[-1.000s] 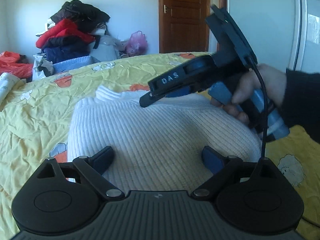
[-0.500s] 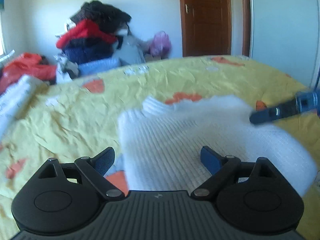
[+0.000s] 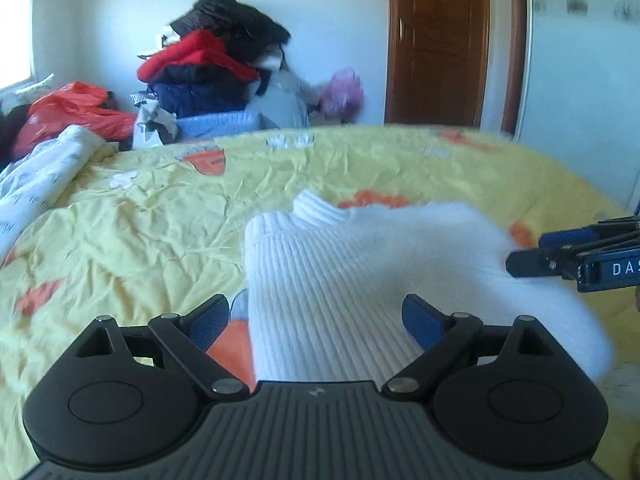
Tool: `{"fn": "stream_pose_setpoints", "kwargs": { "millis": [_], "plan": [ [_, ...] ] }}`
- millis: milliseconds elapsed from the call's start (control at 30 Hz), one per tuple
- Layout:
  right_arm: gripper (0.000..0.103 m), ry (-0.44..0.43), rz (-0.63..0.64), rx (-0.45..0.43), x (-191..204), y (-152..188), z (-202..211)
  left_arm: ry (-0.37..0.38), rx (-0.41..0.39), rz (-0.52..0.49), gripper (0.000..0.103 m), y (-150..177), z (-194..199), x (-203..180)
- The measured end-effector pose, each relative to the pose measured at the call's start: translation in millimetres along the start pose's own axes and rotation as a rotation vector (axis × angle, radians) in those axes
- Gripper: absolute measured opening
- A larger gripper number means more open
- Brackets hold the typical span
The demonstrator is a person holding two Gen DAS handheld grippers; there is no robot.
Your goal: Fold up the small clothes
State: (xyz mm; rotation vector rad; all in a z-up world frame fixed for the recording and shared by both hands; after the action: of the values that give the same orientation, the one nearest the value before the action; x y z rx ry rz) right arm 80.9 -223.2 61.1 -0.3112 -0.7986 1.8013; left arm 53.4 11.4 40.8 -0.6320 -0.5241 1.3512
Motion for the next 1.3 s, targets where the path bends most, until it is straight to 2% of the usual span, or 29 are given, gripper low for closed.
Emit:
{"fn": "stream_pose_setpoints", "kwargs": {
  "millis": [67, 133, 200, 233, 267, 300, 433, 500, 567, 633, 667, 767, 867, 933, 1067, 1200, 1300],
  "plan": [
    [0.077, -0.067, 0.040, -0.054, 16.8, 6.5, 21.2, 0.047, -0.017, 0.038, 0.094, 15.7, 18.9, -1.8],
    [0.077, -0.113, 0.074, -0.047, 32.7, 13.5, 25.7, 0.068, 0.016, 0.002, 0.094, 30.4, 19.0, -14.0],
    [0.075, -0.100, 0.102, 0.015, 39.1, 23.0, 8.7, 0.023, 0.083, -0.050, 0.097, 45.3, 1.9, -27.6],
    [0.075, -0.081, 0.110, 0.048, 37.1, 27.8, -3.2, -0.014, 0.087, -0.081, 0.097, 50.7, -4.8, -32.6],
    [0.075, -0.053, 0.150, 0.040, 36.4, 34.0, -11.7, -0.028, 0.076, -0.103, 0.098, 52.8, -7.8, -34.8],
    [0.075, -0.034, 0.189, 0.022, 36.9, 37.0, -14.9, -0.029, 0.077, -0.108, 0.100, 52.7, -9.8, -34.5],
    [0.074, -0.003, 0.198, 0.073, 41.9, 30.4, -5.4, 0.022, 0.121, -0.022, 0.099, 51.0, 1.0, -20.9],
    [0.077, 0.012, 0.165, 0.057, 45.1, 34.7, 17.0, 0.022, 0.078, -0.024, 0.098, 57.2, 23.8, -17.6],
    [0.083, -0.013, 0.123, 0.028, 42.6, 44.2, 40.0, 0.017, 0.040, -0.040, 0.098, 69.8, 47.8, -14.4],
    [0.095, -0.028, 0.090, -0.008, 38.8, 58.3, 60.2, 0.023, 0.018, -0.036, 0.098, 83.3, 65.2, -9.2],
    [0.097, -0.026, 0.074, -0.021, 36.9, 67.1, 67.6, 0.023, 0.013, -0.029, 0.098, 89.3, 70.2, -7.0],
    [0.097, 0.008, 0.031, -0.022, 33.6, 88.3, 69.6, 0.003, -0.030, 0.015, 0.098, 103.8, 77.1, -4.1],
    [0.097, 0.060, -0.036, 0.020, 31.9, 108.4, 57.4, -0.032, -0.049, 0.058, 0.099, 109.4, 70.8, -8.2],
    [0.097, 0.062, -0.082, 0.059, 33.1, 119.1, 52.7, -0.043, -0.056, 0.066, 0.099, 109.4, 66.6, -13.9],
    [0.103, 0.133, -0.074, 0.096, 40.5, 129.0, 50.5, -0.042, -0.030, 0.064, 0.099, 108.6, 52.5, -25.9],
    [0.103, 0.231, -0.110, 0.133, 33.4, 123.4, 27.7, -0.061, 0.061, 0.103, 0.099, 107.5, 25.7, -27.6],
    [0.102, 0.257, -0.152, 0.183, 27.4, 120.6, 2.8, -0.080, 0.113, 0.139, 0.099, 110.2, 9.8, -21.5]
  ]
}}
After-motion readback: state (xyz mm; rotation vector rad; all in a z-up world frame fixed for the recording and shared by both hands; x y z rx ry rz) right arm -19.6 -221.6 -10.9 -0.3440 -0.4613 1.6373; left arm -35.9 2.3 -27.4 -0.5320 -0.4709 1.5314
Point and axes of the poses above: each gripper's, at about its wrist camera, not at the fingertips, and z roughly against the way its jaws point, x to its left, y to its underside, the point moved 4 cm from there along -z, roughly the way its jaws point, and after that the axes turned 13 degrees about x, right-handed, at the moved point
